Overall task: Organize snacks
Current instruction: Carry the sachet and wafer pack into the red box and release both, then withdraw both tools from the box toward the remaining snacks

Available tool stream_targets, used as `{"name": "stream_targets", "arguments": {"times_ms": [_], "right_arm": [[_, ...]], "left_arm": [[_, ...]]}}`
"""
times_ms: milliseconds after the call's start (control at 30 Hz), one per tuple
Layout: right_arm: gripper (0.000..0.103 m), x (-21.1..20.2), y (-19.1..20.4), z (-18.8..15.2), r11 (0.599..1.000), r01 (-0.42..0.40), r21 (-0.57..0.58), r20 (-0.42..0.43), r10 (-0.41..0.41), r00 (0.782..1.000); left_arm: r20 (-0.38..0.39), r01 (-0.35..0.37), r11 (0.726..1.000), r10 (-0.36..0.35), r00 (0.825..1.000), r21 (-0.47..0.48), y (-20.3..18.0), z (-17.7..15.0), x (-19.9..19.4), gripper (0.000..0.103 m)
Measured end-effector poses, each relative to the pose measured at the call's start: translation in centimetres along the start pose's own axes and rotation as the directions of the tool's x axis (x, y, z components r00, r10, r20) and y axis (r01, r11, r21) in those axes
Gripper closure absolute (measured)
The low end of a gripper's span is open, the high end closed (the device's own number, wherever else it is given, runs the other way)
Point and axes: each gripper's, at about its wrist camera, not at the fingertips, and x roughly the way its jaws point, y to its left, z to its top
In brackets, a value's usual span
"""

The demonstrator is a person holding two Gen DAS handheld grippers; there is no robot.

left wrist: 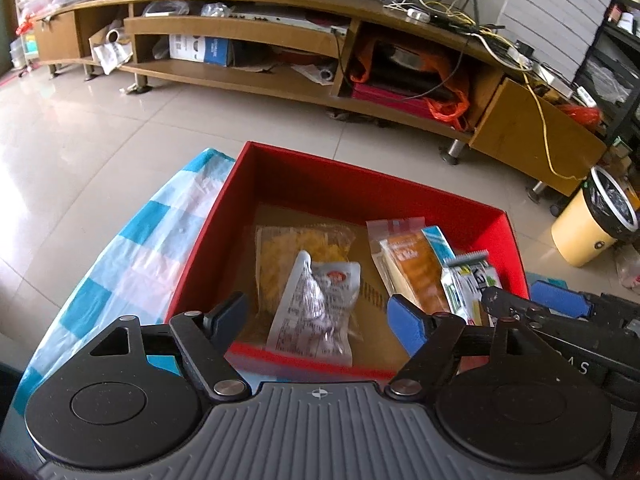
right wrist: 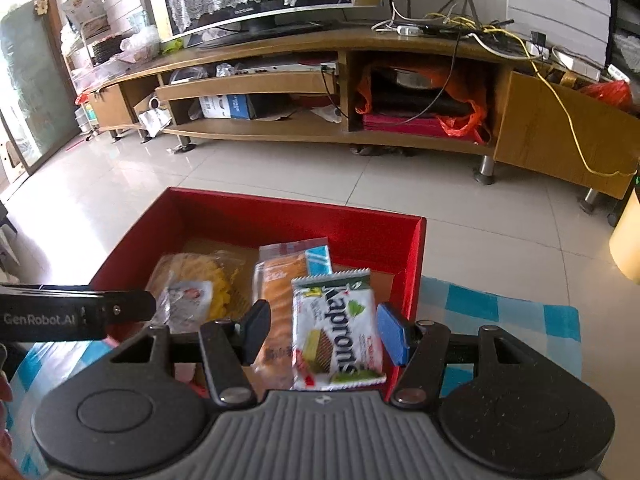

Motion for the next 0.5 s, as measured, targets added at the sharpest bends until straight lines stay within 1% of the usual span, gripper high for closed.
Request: {"name": "stream_targets", "arguments": {"times_ms": [167,500], "right_arm": [[0.044,-2.2,1.4,-0.9,0.998,0.010,-0.054,0.030,-0.008,1.000],[0.044,-4.8,3.1,-2.6,0.996,-0.006,-0.094,0.047,0.010,0.999]], "left_arm": [[0.011,0.014,1.000,-0.014,1.000,0.011,0.4,-1.3,-1.8,0.020],[0.013,0.024,0.999,-0.025,1.000,0.046,0.8,-3.7,-4.0,0.019]]}}
